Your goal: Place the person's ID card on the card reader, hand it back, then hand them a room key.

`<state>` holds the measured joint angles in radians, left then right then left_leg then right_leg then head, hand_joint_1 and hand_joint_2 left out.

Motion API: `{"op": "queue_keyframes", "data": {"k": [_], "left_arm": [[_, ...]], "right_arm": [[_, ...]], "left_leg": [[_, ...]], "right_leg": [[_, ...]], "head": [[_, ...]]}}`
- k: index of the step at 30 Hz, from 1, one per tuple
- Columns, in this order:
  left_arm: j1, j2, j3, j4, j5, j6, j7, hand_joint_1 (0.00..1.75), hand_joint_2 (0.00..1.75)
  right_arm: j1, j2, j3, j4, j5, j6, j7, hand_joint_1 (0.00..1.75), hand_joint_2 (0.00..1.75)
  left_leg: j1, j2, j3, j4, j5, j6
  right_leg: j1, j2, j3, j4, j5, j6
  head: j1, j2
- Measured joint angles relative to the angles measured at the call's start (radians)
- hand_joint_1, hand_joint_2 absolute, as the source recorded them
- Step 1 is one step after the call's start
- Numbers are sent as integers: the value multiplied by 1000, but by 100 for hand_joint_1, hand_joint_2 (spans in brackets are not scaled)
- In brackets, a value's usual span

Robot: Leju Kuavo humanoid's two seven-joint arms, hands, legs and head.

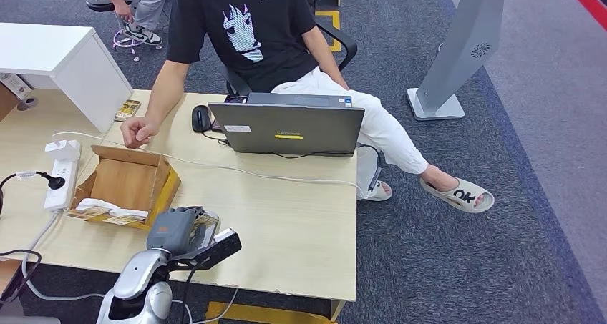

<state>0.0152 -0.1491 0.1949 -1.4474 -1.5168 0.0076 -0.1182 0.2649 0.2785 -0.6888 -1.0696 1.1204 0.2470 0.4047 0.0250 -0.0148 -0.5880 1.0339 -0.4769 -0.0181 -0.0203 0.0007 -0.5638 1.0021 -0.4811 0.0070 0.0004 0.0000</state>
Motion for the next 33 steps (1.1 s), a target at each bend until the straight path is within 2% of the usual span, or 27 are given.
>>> {"op": "queue_keyframes", "data": {"k": [8, 15, 24, 33], "left_arm": [[-13, 26, 9, -19, -10, 3, 10, 175, 175], [-98, 71, 34, -118, 20, -30, 12, 175, 175], [-114, 84, 42, -153, 19, -16, 13, 175, 175], [-242, 128, 54, -234, 5, -41, 17, 175, 175]], "right_arm": [[1, 0, -4, 0, -1, 4, 1, 0, 175], [2, 0, -6, -4, -19, 11, 13, 0, 175], [2, 0, -6, -7, -20, 13, 16, 0, 175], [3, 0, -5, -12, -37, 12, 33, 0, 175]], "left_leg": [[0, 0, 1, 0, 0, 0], [0, -1, 0, 0, 1, 1], [0, -1, 0, 0, 1, 1], [0, -2, 0, 0, 2, 1]], "right_leg": [[0, 0, 0, 0, 0, 0], [0, -1, 0, 0, 0, 0], [0, -2, 0, 0, 0, 0], [0, -2, 0, 1, 0, 0]], "head": [[0, 0], [0, 0], [0, 0], [0, 0]]}}
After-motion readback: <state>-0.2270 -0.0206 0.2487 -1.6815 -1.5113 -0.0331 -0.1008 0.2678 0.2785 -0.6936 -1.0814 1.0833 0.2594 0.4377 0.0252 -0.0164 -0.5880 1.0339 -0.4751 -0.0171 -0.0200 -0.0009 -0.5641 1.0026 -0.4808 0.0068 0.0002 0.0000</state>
